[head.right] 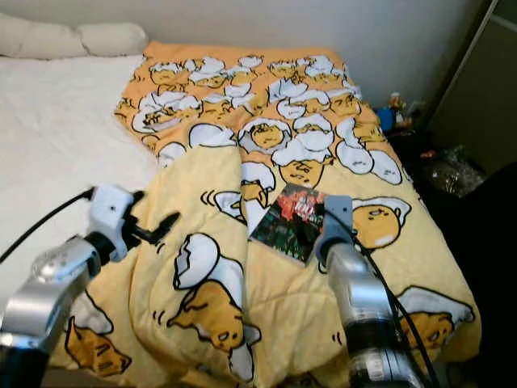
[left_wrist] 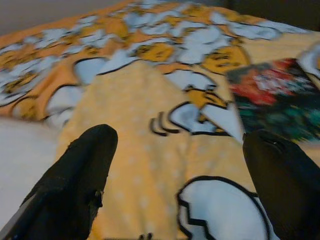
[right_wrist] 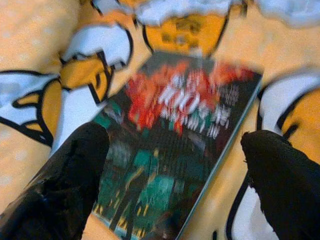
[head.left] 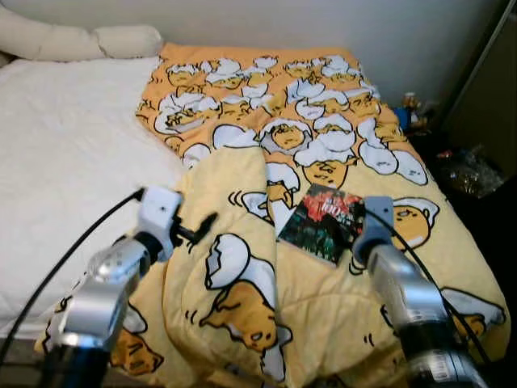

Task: Clean up the room

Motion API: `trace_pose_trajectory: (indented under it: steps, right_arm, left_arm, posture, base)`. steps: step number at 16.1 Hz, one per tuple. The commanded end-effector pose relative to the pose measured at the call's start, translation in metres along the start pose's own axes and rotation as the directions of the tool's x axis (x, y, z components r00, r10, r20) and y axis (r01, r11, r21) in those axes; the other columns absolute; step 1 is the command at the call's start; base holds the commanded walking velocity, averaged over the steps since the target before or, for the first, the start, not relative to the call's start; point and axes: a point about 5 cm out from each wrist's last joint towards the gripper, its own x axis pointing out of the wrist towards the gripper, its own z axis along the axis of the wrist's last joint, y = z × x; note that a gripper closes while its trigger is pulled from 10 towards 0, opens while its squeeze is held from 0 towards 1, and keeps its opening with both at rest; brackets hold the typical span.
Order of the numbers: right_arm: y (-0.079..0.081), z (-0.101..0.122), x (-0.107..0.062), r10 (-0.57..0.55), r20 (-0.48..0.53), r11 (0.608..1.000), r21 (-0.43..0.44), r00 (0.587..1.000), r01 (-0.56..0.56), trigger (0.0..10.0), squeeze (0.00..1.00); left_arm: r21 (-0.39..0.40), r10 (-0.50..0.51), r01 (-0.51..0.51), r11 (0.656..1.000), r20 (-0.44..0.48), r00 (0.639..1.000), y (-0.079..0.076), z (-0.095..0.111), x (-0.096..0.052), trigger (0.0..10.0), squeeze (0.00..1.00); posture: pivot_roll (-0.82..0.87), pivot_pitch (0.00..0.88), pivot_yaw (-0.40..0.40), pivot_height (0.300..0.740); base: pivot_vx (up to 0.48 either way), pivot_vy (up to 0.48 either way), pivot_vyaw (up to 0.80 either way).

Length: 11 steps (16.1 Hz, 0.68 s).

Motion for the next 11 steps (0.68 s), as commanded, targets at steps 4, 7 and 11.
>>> trace_pose_trajectory:
  steps: [4, 7, 11]
  right_arm:
    - [-0.004, -0.011, 0.013, 0.018, -0.066, 0.989, 0.148, 0.998, -0.008, 10.0, 0.84]
    - [-0.012, -0.008, 0.018, 0.022, -0.021, 0.949, 0.314, 1.0, -0.015, 10.0, 0.0]
    - [-0.016, -0.013, 0.019, 0.047, -0.026, 0.912, 0.409, 0.999, -0.033, 10.0, 0.0]
  left_arm:
    - [0.032, -0.117, 0.118, 0.993, -0.033, 0.993, 0.001, 0.005, 0.001, 10.0, 0.77]
    - [0.043, -0.192, 0.196, 0.98, -0.073, 0.979, -0.003, 0.003, -0.004, 10.0, 0.77]
    - [0.044, -0.255, 0.261, 0.964, -0.111, 0.961, -0.01, 0.001, -0.013, 10.0, 0.77]
  posture:
    - [0.09, 0.0, 0.039, 0.74]
    - [0.12, 0.0, 0.042, 0.74]
    - [0.16, 0.0, 0.045, 0.74]
  base:
    - [0.0, 0.0, 0.0]
    - [0.0, 0.0, 0.0]
    - [0.0, 0.0, 0.0]
